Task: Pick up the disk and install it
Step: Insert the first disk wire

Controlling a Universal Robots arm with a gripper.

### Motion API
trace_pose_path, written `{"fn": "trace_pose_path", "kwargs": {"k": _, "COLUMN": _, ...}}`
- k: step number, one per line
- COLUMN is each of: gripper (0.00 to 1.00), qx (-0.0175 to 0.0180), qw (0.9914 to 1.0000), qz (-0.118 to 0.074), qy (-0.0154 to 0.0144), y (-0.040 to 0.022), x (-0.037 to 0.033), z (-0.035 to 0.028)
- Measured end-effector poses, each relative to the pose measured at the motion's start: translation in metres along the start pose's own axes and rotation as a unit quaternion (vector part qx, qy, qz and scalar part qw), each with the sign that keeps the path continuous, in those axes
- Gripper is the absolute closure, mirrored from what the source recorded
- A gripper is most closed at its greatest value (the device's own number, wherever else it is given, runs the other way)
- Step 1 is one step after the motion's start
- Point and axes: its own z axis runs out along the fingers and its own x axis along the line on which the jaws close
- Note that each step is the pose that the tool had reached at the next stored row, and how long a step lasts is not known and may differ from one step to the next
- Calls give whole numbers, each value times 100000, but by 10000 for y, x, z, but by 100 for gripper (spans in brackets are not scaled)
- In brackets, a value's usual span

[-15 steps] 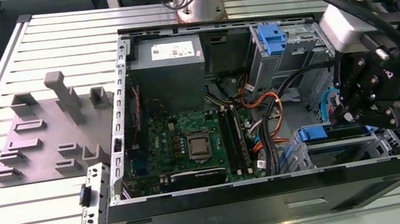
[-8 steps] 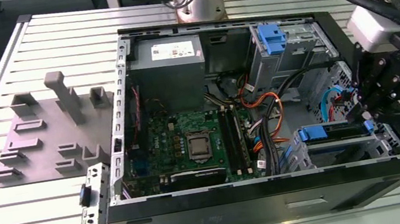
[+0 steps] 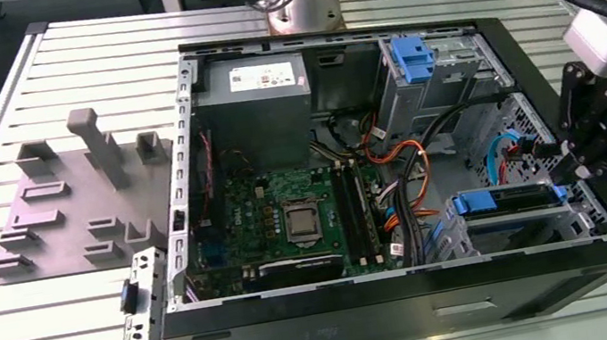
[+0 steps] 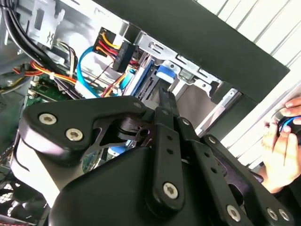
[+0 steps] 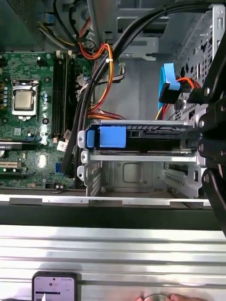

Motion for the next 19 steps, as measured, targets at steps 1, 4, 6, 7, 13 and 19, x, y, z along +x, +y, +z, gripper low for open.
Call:
{"fn": "trace_pose_path", "kwargs": {"k": 1, "gripper": 89, "qx": -1, "qw": 100000, "qz": 2, "qy": 0, "y": -2, "x": -17, "z": -10}}
{"fn": "trace_pose_path", "kwargs": {"k": 4, "gripper": 89, "qx": -1, "qw": 100000, "qz": 1, "qy": -2, "y": -7, "x": -75, "z": -37}}
{"fn": "trace_pose_path", "kwargs": {"k": 6, "gripper": 89, "qx": 1, "qw": 100000, "qz": -2, "qy": -2, "y": -18, "x": -115, "z": -48}}
{"fn": "trace_pose_path", "kwargs": {"k": 7, "gripper": 89, "qx": 0, "qw": 100000, "qz": 1, "qy": 1, "y": -27, "x": -141, "z": -48}}
{"fn": "trace_pose_path", "kwargs": {"k": 13, "gripper": 89, "qx": -433, "qw": 99999, "qz": 25, "qy": 163, "y": -66, "x": -308, "z": -46}}
{"fn": "trace_pose_path", "kwargs": {"k": 19, "gripper": 89, "qx": -2642, "qw": 99962, "qz": 108, "qy": 735, "y": -109, "x": -384, "z": -45}}
